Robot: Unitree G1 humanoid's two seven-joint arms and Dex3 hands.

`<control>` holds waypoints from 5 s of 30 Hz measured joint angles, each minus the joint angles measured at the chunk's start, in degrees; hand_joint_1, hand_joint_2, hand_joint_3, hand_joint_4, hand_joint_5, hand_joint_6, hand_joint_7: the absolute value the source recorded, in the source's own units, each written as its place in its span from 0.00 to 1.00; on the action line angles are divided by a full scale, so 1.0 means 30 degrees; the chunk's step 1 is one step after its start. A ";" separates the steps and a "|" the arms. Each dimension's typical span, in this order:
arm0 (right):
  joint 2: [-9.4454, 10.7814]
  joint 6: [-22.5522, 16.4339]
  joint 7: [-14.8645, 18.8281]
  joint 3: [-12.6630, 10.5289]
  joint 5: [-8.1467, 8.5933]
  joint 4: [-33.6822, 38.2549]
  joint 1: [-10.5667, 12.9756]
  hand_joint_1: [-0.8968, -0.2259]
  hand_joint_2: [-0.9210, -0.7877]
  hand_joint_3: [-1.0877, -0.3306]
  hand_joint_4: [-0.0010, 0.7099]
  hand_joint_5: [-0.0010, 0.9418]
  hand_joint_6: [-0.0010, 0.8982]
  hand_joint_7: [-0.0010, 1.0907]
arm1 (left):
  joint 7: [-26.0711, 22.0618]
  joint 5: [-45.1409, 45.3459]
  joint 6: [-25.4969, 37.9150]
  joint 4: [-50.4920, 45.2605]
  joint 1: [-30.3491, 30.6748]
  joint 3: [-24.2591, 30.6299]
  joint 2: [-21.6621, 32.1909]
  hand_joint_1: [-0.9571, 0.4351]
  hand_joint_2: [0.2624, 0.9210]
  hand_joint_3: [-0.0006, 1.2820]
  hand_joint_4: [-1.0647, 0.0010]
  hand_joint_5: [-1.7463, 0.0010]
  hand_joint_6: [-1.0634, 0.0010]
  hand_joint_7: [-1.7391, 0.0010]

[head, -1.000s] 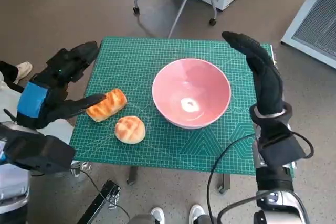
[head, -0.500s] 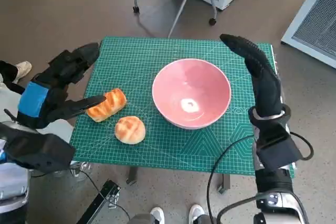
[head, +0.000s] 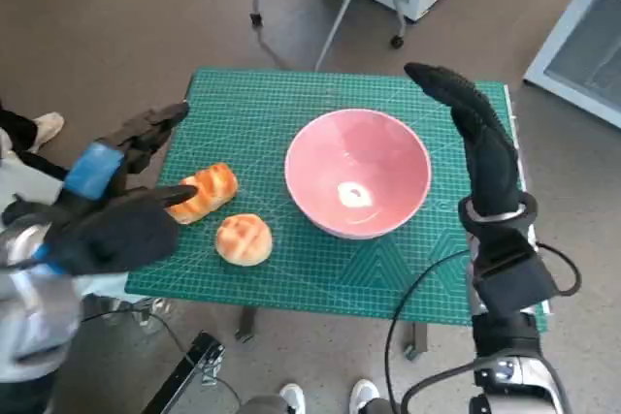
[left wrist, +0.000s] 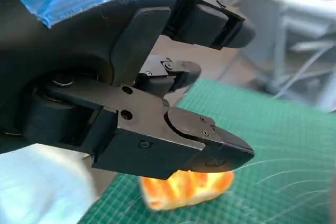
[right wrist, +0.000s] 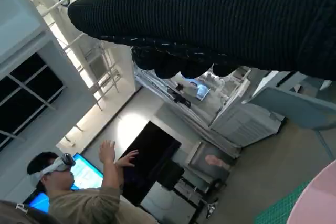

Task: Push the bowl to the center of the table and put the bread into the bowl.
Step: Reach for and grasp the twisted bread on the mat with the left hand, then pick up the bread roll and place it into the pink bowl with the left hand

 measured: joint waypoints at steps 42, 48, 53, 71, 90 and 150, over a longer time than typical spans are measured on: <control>0.0362 0.0337 -0.0226 -0.0022 0.0168 -0.0627 0.0652 0.45 0.00 0.32 0.44 0.03 0.00 0.82 | -0.0335 0.2374 -0.0920 1.4791 -0.6983 -0.7592 -0.1974 0.69 0.80 0.01 0.76 0.98 0.59 0.99; 0.0367 0.0334 -0.0343 -0.0022 0.0132 -0.0650 0.0686 0.45 0.00 0.32 0.44 0.03 0.00 0.82 | -0.0437 0.2901 -0.1636 1.6648 -0.7607 -0.8654 -0.2131 0.66 0.80 0.01 0.75 0.98 0.57 0.98; 0.0384 0.0318 -0.0358 -0.0014 0.0133 -0.0647 0.0698 0.45 0.00 0.32 0.44 0.03 0.00 0.81 | -0.0360 0.3294 -0.2205 1.8383 -0.8578 -0.9449 -0.2618 0.64 0.80 0.01 0.74 0.98 0.54 0.98; 0.0398 0.0254 -0.0359 -0.0011 0.0161 -0.0637 0.0704 0.45 0.00 0.32 0.44 0.03 0.00 0.81 | 0.3475 0.3653 -0.3587 2.3324 -0.9992 -1.0642 -0.4211 0.95 0.62 0.46 0.44 0.22 0.69 0.66; 0.0398 0.0198 -0.0359 0.0002 0.0157 -0.0652 0.0729 0.45 0.00 0.32 0.43 0.04 0.00 0.79 | 0.6622 0.3232 -0.7679 2.3329 -0.9393 -1.0254 -0.3064 0.94 1.00 0.30 0.68 0.09 0.63 0.75; 0.0288 -0.0080 -0.0155 -0.0203 0.1125 -0.0710 0.1144 0.43 0.00 0.36 0.43 0.04 0.00 0.77 | 0.8074 0.2512 -1.4449 1.4508 -1.0402 -0.8143 -0.5539 0.75 0.99 0.09 0.59 0.82 0.53 0.82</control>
